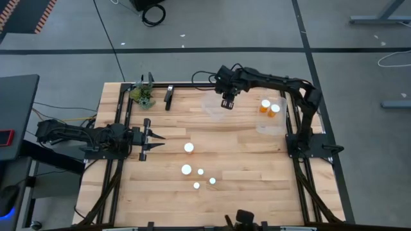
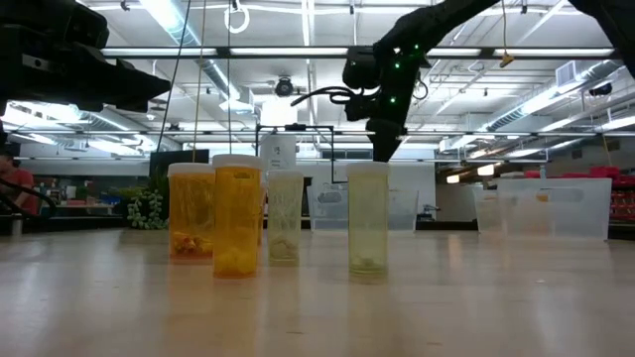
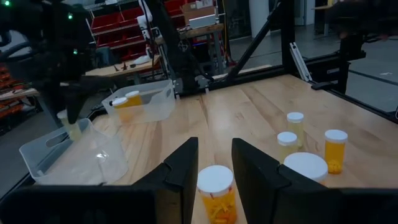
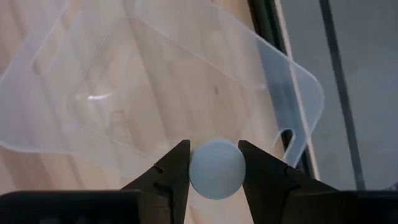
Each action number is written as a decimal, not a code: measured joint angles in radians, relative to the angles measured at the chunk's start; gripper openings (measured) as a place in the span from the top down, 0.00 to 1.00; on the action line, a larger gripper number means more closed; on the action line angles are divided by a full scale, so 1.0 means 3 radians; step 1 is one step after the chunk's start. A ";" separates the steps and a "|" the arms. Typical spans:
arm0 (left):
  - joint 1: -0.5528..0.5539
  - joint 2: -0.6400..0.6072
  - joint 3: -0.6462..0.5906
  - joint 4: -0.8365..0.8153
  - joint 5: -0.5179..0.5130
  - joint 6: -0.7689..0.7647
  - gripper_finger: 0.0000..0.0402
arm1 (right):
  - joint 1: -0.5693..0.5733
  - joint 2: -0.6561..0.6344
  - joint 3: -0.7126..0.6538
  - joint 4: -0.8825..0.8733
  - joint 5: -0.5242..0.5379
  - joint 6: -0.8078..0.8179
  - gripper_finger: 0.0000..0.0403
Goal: Pick and place medicine bottles into bin by pill shape (circle, oval)
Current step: Put the small yellow pill bottle into the left transparent bin
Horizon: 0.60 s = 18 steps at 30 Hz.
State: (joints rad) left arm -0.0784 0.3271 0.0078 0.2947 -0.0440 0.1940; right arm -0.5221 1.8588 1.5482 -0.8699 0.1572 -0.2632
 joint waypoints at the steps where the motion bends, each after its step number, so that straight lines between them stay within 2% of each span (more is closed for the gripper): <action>1: 0.0000 -0.0001 0.0000 0.0000 0.0000 0.0000 0.73 | -0.0021 0.0038 0.0000 0.0028 -0.0019 -0.0010 0.67; 6: -0.0001 0.0000 -0.0001 -0.0001 0.0001 0.0000 0.73 | -0.0118 0.0271 0.0173 0.0185 -0.0124 -0.0161 0.67; 13: 0.0000 0.0000 0.0000 -0.0001 0.0000 0.0000 0.73 | -0.0324 0.0759 0.0651 0.0104 -0.0289 -0.0317 0.67; 18: -0.0001 -0.0001 0.0000 0.0001 0.0000 0.0000 0.73 | -0.0476 0.0905 0.0801 0.0092 -0.0468 -0.0359 0.67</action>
State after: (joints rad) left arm -0.0788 0.3268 0.0078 0.2950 -0.0441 0.1940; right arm -0.6648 2.1302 1.7885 -0.8423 0.0167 -0.3710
